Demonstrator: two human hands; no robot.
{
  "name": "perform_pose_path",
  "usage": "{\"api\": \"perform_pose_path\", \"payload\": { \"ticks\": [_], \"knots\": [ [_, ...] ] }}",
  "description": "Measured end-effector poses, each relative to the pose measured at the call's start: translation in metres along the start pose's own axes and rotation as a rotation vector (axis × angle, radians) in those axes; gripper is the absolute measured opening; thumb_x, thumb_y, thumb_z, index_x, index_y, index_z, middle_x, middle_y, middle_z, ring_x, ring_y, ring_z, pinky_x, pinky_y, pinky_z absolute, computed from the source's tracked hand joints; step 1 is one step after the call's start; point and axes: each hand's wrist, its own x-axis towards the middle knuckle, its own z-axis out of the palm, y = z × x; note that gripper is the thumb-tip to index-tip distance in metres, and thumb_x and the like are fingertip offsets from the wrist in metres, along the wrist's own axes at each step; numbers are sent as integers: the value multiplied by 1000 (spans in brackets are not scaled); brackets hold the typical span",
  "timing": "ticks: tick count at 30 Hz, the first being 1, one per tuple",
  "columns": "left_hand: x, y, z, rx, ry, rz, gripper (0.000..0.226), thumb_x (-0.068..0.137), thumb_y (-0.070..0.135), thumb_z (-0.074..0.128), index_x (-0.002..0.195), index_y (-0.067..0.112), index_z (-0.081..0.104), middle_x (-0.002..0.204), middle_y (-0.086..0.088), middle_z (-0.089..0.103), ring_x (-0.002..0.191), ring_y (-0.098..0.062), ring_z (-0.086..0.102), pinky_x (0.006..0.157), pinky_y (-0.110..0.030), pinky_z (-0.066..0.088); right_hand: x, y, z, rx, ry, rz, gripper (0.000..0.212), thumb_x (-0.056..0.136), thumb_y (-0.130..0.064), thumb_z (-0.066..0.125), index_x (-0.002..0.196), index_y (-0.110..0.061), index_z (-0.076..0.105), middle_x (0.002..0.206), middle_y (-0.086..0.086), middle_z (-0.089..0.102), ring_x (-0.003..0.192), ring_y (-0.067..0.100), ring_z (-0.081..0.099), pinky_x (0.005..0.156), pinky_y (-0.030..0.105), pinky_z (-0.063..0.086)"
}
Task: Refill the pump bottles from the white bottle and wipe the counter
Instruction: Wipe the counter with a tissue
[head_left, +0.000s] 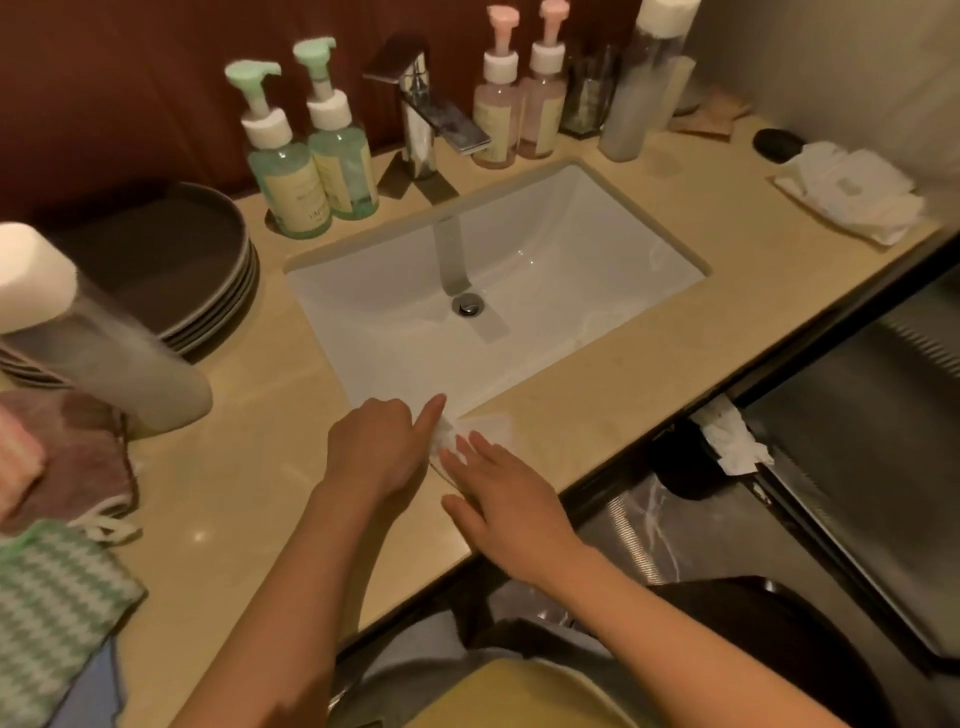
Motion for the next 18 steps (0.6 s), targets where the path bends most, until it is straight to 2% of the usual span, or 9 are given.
{"api": "perform_pose_path", "payload": {
  "ticks": [5,9,12,15,18],
  "knots": [
    [13,8,-1,-140,-34,1,70,96,58,21,52,10,45,58,-4,53,58,-23,52,56,-30,38,-38,3,9,-7,14,-20,43,98,-41,37,138,-28,46,145,-8,42,138,9,29,110,26,17],
    [21,21,-2,-181,-61,78,67,97,56,22,53,10,41,59,-5,52,58,-22,51,53,-29,33,-56,23,-2,49,36,54,45,98,-47,26,137,-35,45,145,-18,33,138,-1,19,111,19,7],
    [25,27,-2,-188,-75,117,66,97,56,23,54,10,41,59,-5,51,56,-22,51,54,-29,35,-58,47,-13,84,86,155,51,95,-53,19,137,-37,42,145,-20,30,138,-7,14,114,16,10],
    [28,28,-1,-164,-90,143,66,97,56,22,56,9,42,58,-5,51,55,-21,50,54,-29,36,-48,72,-28,76,158,242,50,96,-51,24,139,-32,41,146,-15,33,137,-6,13,112,18,15],
    [35,27,3,-148,-101,133,73,97,57,21,67,3,59,71,-9,63,63,-22,57,58,-30,41,-25,90,-45,86,199,356,42,100,-36,36,142,-27,38,149,-8,32,139,1,14,109,19,15]
  ]
}}
